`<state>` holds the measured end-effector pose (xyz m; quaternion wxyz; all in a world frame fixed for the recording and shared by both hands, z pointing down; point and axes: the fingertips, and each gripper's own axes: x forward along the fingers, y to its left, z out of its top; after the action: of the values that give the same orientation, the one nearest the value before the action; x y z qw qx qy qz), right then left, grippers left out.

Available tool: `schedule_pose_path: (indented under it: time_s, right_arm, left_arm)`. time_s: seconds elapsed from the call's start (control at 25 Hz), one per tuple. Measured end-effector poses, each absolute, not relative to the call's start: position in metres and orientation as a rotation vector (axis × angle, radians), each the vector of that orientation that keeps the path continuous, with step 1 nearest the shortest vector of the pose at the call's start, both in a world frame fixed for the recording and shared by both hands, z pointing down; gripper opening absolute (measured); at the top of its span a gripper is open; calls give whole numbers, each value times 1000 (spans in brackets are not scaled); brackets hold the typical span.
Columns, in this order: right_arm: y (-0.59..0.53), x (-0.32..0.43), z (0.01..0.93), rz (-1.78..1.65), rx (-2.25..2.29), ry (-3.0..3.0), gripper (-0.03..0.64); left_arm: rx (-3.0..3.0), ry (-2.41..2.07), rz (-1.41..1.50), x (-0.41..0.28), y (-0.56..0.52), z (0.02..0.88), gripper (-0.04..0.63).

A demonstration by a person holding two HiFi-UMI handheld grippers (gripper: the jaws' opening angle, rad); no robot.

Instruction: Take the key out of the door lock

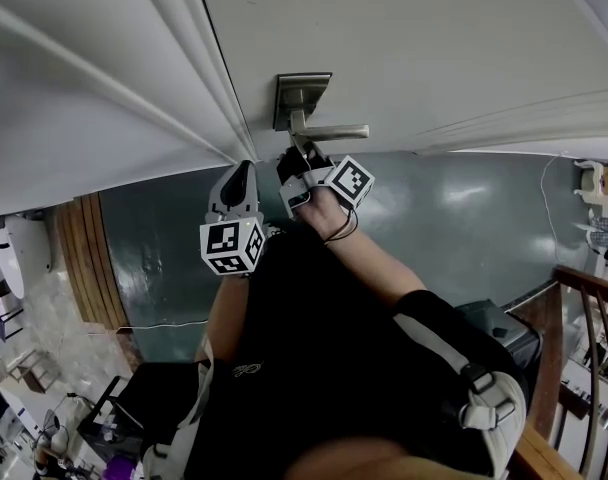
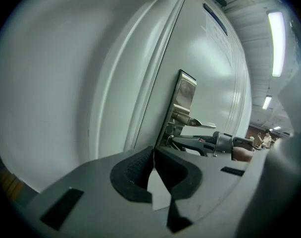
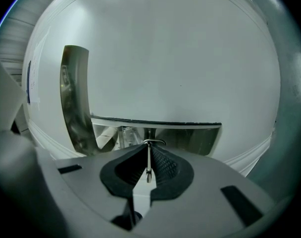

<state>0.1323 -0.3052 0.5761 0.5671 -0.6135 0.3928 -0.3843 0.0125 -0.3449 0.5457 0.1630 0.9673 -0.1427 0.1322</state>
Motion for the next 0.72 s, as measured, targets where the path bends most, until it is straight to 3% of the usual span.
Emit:
schedule_pose_path:
  time_s: [0.72]
  right_arm:
    - [-299,124,577,-902,-1422,920,28]
  left_arm:
    - [2749,-393,372,15,-339,548,29]
